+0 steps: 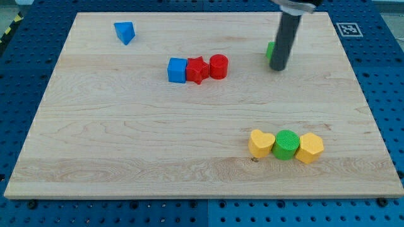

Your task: Move the green star top right to the red circle

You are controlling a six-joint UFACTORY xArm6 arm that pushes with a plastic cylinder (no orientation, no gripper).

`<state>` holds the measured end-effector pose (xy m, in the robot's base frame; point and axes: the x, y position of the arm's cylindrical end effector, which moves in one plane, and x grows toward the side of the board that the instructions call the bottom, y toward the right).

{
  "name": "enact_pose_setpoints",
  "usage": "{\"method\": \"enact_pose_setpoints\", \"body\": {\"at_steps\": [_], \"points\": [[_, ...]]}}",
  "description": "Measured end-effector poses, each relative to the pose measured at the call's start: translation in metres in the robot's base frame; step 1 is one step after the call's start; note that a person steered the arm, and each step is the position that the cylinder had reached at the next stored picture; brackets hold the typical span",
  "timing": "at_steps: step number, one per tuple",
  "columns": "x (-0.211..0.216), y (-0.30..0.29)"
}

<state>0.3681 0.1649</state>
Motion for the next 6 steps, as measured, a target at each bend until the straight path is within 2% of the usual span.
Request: {"method": "enact_pose_setpoints", "body": {"at_steps": [1, 3, 4, 5, 6], "points": [[-0.011, 0.022], [-0.053, -0.116], [-0.049, -0.104], [-0.011, -0.029], [-0.02, 0.015]]}}
